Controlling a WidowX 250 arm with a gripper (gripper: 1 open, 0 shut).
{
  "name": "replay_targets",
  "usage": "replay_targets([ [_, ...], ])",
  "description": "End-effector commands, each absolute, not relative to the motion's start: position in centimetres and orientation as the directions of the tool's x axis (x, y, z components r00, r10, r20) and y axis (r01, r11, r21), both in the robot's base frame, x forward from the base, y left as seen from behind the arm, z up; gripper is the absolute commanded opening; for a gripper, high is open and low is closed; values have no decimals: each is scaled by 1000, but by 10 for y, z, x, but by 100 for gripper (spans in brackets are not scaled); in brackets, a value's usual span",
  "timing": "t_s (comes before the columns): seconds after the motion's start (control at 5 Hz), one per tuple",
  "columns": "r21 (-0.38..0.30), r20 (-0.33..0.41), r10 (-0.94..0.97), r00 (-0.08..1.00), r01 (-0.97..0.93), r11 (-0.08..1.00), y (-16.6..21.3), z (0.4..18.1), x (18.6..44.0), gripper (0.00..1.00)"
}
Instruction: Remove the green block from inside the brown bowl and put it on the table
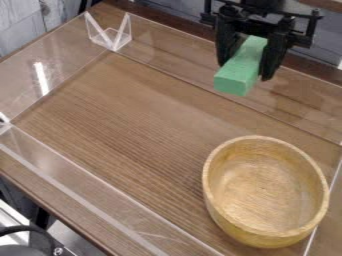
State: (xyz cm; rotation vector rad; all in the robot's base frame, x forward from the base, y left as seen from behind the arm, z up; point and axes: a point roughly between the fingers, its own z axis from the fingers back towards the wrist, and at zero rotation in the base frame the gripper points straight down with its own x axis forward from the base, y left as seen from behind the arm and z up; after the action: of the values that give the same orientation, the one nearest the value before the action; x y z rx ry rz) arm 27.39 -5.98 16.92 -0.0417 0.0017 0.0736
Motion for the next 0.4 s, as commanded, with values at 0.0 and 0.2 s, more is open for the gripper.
replay_targets([
  [0.0,-62,59,51,997,-48,997,-78,177,263,0],
  [0.2,-71,73,25,997,-19,997,-101,169,254,0],
])
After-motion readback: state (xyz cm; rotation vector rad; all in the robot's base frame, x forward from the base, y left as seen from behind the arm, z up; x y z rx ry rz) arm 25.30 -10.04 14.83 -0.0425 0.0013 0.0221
